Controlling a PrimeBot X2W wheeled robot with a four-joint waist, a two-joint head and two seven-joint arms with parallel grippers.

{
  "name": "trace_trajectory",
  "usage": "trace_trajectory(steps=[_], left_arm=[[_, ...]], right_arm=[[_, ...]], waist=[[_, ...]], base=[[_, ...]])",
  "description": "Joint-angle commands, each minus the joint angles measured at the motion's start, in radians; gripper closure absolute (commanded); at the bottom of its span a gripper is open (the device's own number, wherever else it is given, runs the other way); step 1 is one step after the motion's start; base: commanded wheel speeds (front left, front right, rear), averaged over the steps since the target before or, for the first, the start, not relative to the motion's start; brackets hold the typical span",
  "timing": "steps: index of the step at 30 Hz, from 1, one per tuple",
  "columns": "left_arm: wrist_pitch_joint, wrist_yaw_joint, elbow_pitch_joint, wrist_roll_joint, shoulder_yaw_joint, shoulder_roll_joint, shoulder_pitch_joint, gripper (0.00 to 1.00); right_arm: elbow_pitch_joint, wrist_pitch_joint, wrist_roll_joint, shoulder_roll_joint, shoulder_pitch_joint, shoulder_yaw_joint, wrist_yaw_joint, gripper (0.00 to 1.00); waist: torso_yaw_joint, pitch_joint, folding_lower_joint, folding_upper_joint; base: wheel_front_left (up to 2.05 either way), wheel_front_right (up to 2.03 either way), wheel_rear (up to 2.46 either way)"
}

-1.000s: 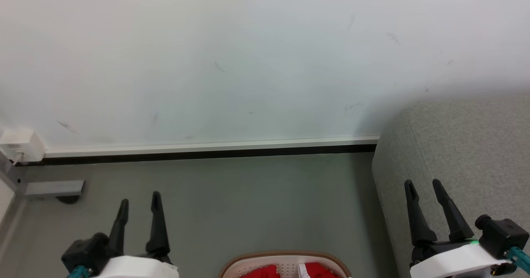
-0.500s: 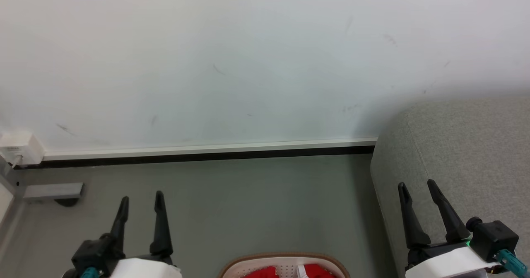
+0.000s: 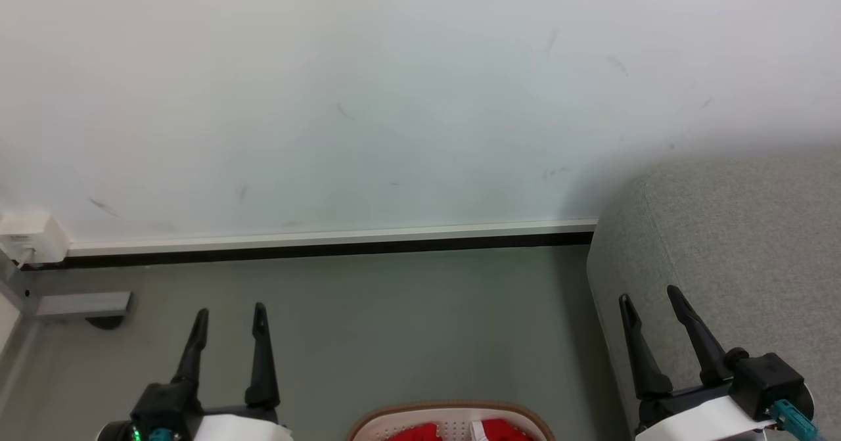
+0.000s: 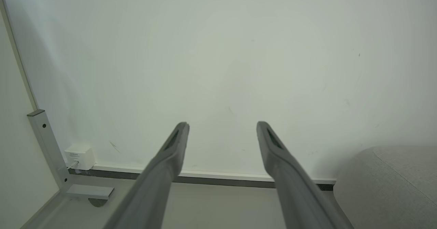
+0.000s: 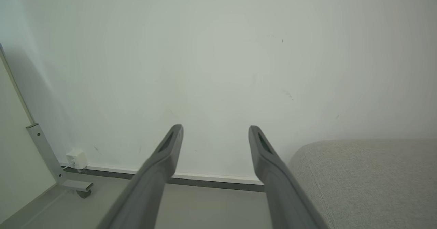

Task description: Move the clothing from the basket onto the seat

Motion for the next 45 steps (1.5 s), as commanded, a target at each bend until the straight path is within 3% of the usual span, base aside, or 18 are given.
trace_trajectory(steps=[1, 45], left_arm=[[-0.010, 0.004, -0.008, 0.035, 0.000, 0.008, 0.012, 0.00], [-0.017, 0.006, -0.004, 0.056, -0.004, 0.008, 0.002, 0.00]], right_arm=[[0.000, -0.010, -0.027, -0.006, -0.017, 0.005, -0.002, 0.00], [-0.016, -0.018, -0.045, -0.010, -0.024, 0.005, -0.002, 0.00]], waist=[[0.001, 0.002, 0.0000, 0.0000], [-0.023, 0.024, 0.0000, 0.0000]], base=[[0.00, 0.00, 0.00], [0.00, 0.00, 0.00]])
